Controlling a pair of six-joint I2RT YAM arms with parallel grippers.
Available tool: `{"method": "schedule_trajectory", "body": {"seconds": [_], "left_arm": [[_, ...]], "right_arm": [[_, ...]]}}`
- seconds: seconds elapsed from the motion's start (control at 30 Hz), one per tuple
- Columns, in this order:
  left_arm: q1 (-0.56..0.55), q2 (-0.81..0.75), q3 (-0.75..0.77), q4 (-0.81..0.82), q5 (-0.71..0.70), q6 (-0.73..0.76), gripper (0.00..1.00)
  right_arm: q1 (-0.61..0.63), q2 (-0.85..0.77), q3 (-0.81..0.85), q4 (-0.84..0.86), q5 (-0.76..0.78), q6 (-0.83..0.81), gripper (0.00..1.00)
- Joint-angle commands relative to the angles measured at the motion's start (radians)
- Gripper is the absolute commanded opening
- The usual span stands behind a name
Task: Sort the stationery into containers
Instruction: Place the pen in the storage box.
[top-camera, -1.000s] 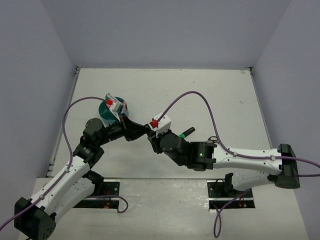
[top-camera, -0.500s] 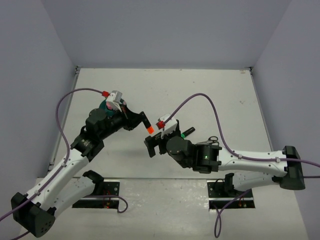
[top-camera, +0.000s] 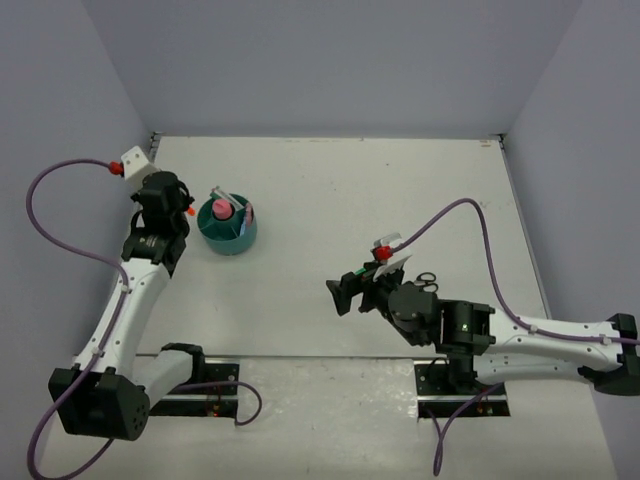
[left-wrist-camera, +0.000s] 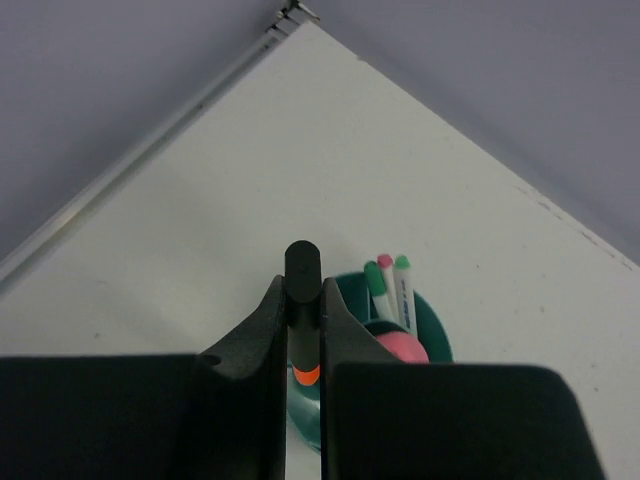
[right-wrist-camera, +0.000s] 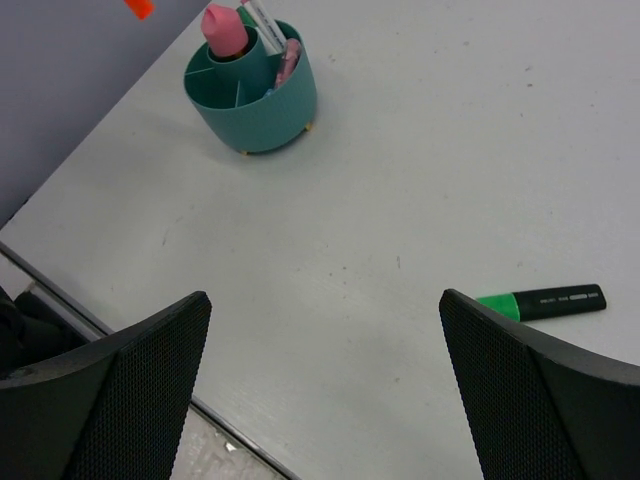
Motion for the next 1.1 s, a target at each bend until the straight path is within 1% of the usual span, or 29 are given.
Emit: {"method": "schedule_trajectory", "body": {"seconds": [0.0,0.03,0.07,0.13,0.2,0.43,0.53,0.57,0.6,0.63,0.67,0.7,0.73,0.77,0.83,0.9,0.93,1.0,1.03,1.07], "left_arm": [[0.068,0.025,-0.06,0.229,-0.009,0.039,0.0],[0.068,0.031,-0.111,0.326,0.001,0.035,0.0],[0.069,0.036,-0.148,0.382,0.007,0.026,0.0],[0.069,0.053,-0.207,0.48,0.019,0.014,0.0],[0.069,0.069,-0.245,0.559,0.076,0.025,0.0],[0.069,0.103,-0.334,0.645,0.102,-0.01,0.0],[0.068,0.122,-0.345,0.66,0.124,-0.018,0.0],[0.069,0.127,-0.346,0.66,0.13,-0.022,0.05],[0.069,0.133,-0.346,0.659,0.135,-0.026,0.15],[0.068,0.143,-0.345,0.656,0.138,-0.031,0.29],[0.068,0.149,-0.341,0.647,0.137,-0.038,0.3],[0.068,0.153,-0.341,0.634,0.135,-0.048,0.39],[0.069,0.155,-0.334,0.601,0.124,-0.062,0.64],[0.068,0.152,-0.328,0.576,0.097,-0.089,0.75],[0.069,0.122,-0.298,0.5,0.082,-0.105,0.9],[0.069,0.089,-0.276,0.444,0.08,-0.115,0.98],[0.069,0.064,-0.258,0.424,0.086,-0.116,1.0],[0.068,0.002,-0.211,0.383,0.108,-0.115,1.0],[0.068,-0.027,-0.188,0.353,0.126,-0.115,1.0],[0.068,-0.053,-0.185,0.327,0.147,-0.114,1.0]], "right_arm": [[0.002,-0.085,-0.056,0.021,0.03,0.02,0.99],[0.002,-0.107,-0.071,0.031,0.023,0.013,0.99],[0.002,-0.12,-0.078,0.038,0.018,0.004,0.99],[0.002,-0.143,-0.082,0.038,0.018,-0.009,0.99],[0.002,-0.162,-0.082,0.03,0.004,-0.018,0.99],[0.002,-0.244,-0.125,0.023,-0.024,-0.011,0.99],[0.002,-0.254,-0.143,0.024,-0.025,-0.004,0.99],[0.002,-0.252,-0.145,0.025,-0.026,0.001,0.99],[0.002,-0.247,-0.145,0.026,-0.026,0.004,0.99],[0.002,-0.24,-0.144,0.026,-0.025,0.006,0.99],[0.002,-0.23,-0.142,0.026,-0.021,0.011,0.99],[0.002,-0.22,-0.142,0.027,-0.012,0.017,0.99],[0.001,-0.207,-0.137,0.026,0.019,0.035,0.99],[-0.002,-0.19,-0.131,0.017,0.047,0.05,0.99],[-0.057,-0.109,-0.085,-0.057,0.056,0.131,0.99],[-0.122,-0.03,-0.036,-0.114,-0.004,0.229,0.99],[-0.178,0.003,-0.02,-0.14,-0.061,0.267,0.99],[-0.306,0.067,0.005,-0.18,-0.184,0.332,0.99],[-0.354,0.106,0.018,-0.193,-0.221,0.367,0.99],[-0.382,0.14,0.035,-0.21,-0.221,0.396,0.99]]}}
